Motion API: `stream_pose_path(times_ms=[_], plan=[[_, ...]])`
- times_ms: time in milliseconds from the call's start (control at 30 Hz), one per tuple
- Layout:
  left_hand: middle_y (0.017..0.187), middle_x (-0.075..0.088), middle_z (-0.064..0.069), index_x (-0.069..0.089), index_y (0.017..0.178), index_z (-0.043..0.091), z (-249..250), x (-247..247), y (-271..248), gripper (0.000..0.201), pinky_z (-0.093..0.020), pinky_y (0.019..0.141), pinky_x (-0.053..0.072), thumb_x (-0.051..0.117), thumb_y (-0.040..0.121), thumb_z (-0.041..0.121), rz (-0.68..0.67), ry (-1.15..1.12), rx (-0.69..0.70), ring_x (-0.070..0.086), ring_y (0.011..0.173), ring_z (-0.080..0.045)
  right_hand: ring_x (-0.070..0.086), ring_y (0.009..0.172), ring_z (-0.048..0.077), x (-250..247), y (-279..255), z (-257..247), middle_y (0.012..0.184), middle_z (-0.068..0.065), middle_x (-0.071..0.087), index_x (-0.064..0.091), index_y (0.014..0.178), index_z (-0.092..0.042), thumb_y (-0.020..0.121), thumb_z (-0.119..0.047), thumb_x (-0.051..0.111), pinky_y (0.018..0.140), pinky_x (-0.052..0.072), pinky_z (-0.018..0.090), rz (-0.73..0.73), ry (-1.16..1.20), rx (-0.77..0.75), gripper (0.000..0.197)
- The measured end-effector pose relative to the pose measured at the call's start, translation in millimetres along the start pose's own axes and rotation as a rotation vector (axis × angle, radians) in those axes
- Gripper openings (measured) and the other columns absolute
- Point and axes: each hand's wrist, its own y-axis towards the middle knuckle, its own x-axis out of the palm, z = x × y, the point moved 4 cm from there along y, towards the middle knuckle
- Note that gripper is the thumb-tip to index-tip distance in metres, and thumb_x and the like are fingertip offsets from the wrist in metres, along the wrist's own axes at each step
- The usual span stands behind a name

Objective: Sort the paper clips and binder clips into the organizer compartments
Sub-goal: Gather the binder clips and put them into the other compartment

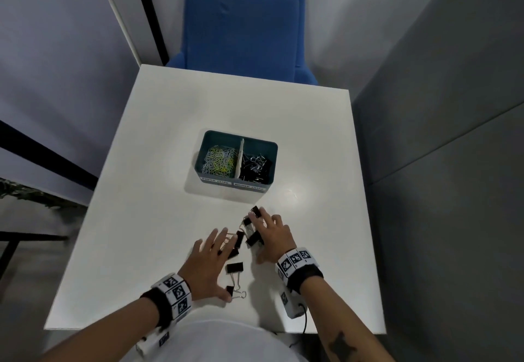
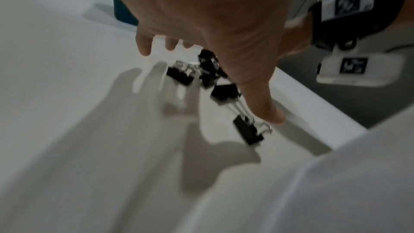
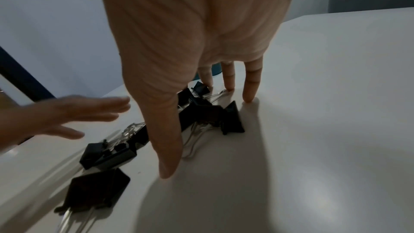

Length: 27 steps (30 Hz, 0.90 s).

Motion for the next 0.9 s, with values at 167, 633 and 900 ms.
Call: stream_pose_path(times_ms=[167,633,900], plan=[[0.156,0.023,-0.014,0.009,0.153,0.017,-1,16,4,0.127,-0.049,0.097,0.042,0.054,0.054,0.084,0.043,-0.085,-0.053,0.03,0.14,-0.035,0.018,0.138,0.033,7,-7,-10,0.16,0.006,0.005,0.009,0.15,-0.035,0.062,-0.03,0.088,0.1,0.042,0.051,-0.012,0.038,-0.002,0.118],[0.117,0.037,0.0,0.042,0.122,0.029,-4,-20,47,0.049,-0.031,0.066,0.042,0.066,0.079,0.031,0.058,-0.282,-0.213,0.046,0.105,-0.024,0.047,0.105,0.027,11,0,-6,0.12,0.005,0.039,0.048,0.117,-0.018,0.074,-0.031,0.076,0.072,0.053,0.04,0.185,0.382,0.212,0.054],[0.102,0.042,0.001,0.032,0.1,0.031,-17,-31,62,0.037,-0.03,0.057,0.033,0.063,0.082,0.024,0.013,-0.3,-0.24,0.043,0.065,-0.022,0.054,0.08,0.027,4,2,9,0.097,0.008,0.055,0.053,0.098,-0.009,0.081,-0.016,0.066,0.061,0.039,0.031,0.287,0.435,0.198,0.022]])
